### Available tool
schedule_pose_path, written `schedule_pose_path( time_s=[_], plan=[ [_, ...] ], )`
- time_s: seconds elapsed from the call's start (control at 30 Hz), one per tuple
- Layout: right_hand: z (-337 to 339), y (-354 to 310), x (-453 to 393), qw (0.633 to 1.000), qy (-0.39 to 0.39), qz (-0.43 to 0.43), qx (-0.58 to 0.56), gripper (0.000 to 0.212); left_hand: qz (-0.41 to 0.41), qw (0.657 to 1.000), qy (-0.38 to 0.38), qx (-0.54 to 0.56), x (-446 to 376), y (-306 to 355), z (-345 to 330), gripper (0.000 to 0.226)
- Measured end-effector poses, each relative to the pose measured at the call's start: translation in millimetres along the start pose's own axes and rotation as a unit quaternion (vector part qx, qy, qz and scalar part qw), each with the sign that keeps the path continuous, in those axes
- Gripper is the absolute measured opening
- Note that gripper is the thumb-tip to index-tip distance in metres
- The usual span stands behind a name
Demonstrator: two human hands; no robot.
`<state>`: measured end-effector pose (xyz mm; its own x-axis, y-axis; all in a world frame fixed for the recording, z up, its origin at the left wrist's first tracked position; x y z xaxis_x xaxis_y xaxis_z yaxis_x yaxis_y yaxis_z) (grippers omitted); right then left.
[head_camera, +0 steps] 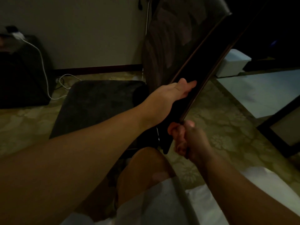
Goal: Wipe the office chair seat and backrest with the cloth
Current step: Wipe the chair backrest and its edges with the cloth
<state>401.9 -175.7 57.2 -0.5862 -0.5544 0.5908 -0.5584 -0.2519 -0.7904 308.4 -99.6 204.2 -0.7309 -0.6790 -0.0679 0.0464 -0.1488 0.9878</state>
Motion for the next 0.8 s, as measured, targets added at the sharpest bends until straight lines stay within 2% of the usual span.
schedule_pose_path(
  time_s=[0.1, 0.17, 0.3, 0.4, 0.47, 0.53, 0.6, 0.67, 0.73, 0.8],
  plan=[
    [-11, 10, 0, 0.995, -0.045, -0.085, -0.026, 0.040, 0.011, 1.000, 0.010, -0.006, -1, 3, 3, 0.059],
    [-15, 1, 3, 0.990, -0.066, -0.108, -0.061, 0.039, 0.017, 1.000, 0.015, -0.012, 0, 6, 4, 0.059],
    [-11, -37, 14, 0.999, -0.023, 0.009, -0.036, 0.052, 0.025, 0.999, 0.020, -0.015, 1, 7, 5, 0.058],
    [-4, -31, 15, 0.998, 0.020, 0.066, -0.001, 0.052, 0.033, 0.999, 0.018, -0.016, 2, 7, 4, 0.058],
    [-8, -21, 11, 1.000, 0.008, 0.024, -0.006, 0.041, 0.033, 0.999, 0.020, -0.015, 1, 9, 4, 0.059],
    [-15, -25, 14, 0.997, -0.033, -0.053, -0.044, 0.039, 0.035, 0.999, 0.029, -0.007, 2, 10, 5, 0.059],
    [-22, -45, 26, 0.988, -0.081, -0.087, -0.099, 0.041, 0.035, 0.999, 0.040, 0.006, 2, 11, 7, 0.060],
    [-22, -62, 34, 0.989, -0.087, -0.053, -0.103, 0.040, 0.030, 0.998, 0.045, 0.015, 2, 12, 8, 0.060],
    [-16, -59, 29, 0.997, -0.045, -0.003, -0.064, 0.037, 0.024, 0.998, 0.046, 0.021, 3, 10, 7, 0.059],
    [-15, -39, 20, 0.997, -0.026, -0.037, -0.067, 0.035, 0.031, 0.998, 0.050, 0.022, 3, 7, 8, 0.059]
  ],
)
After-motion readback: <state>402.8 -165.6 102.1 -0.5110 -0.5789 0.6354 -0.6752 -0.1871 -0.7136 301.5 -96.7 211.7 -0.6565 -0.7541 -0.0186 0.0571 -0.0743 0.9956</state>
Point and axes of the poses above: each hand's wrist, its own x-axis away from the middle knuckle, its own z-axis out of the back of the hand, y = z × x, the point moved 7 cm from there along -x, towards the middle knuckle, and after that the axes turned 13 degrees about y, right-handed, at the moved point
